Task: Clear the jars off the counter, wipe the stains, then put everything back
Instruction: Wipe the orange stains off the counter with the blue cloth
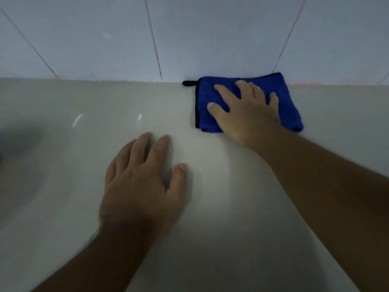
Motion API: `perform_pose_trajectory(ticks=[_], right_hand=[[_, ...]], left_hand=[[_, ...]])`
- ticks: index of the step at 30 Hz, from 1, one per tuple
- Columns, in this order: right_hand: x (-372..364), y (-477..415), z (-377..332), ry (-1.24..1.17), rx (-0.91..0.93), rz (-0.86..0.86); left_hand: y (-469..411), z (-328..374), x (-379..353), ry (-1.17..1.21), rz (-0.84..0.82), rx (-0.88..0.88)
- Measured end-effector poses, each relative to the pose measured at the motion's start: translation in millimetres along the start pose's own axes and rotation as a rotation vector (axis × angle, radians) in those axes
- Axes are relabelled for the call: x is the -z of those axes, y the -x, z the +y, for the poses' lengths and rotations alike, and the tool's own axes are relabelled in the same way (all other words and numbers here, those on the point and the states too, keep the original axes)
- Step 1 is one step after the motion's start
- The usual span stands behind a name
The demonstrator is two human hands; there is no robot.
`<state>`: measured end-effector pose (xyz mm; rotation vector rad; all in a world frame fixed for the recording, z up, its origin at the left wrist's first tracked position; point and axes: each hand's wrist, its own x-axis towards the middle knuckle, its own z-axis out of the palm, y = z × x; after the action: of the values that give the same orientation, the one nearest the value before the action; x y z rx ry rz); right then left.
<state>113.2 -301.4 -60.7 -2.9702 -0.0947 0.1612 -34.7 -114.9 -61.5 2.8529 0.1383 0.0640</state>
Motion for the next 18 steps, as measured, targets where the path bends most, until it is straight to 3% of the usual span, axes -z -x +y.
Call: perform_pose_trajectory(ticks=[8,15,18], right_hand=[[-16,155,-4,0.059,0.062,0.021],[-7,28,-38,0.002,0.163,-0.002],[-6,-17,-52,0.000,0.117,-0.038]], left_hand=[[-2,-1,-4,-0.005,0.043,-0.006],[-1,-2,-2,0.025,0.030,0.004],[-1,-3,-4,0.011,0.036,-0.014]])
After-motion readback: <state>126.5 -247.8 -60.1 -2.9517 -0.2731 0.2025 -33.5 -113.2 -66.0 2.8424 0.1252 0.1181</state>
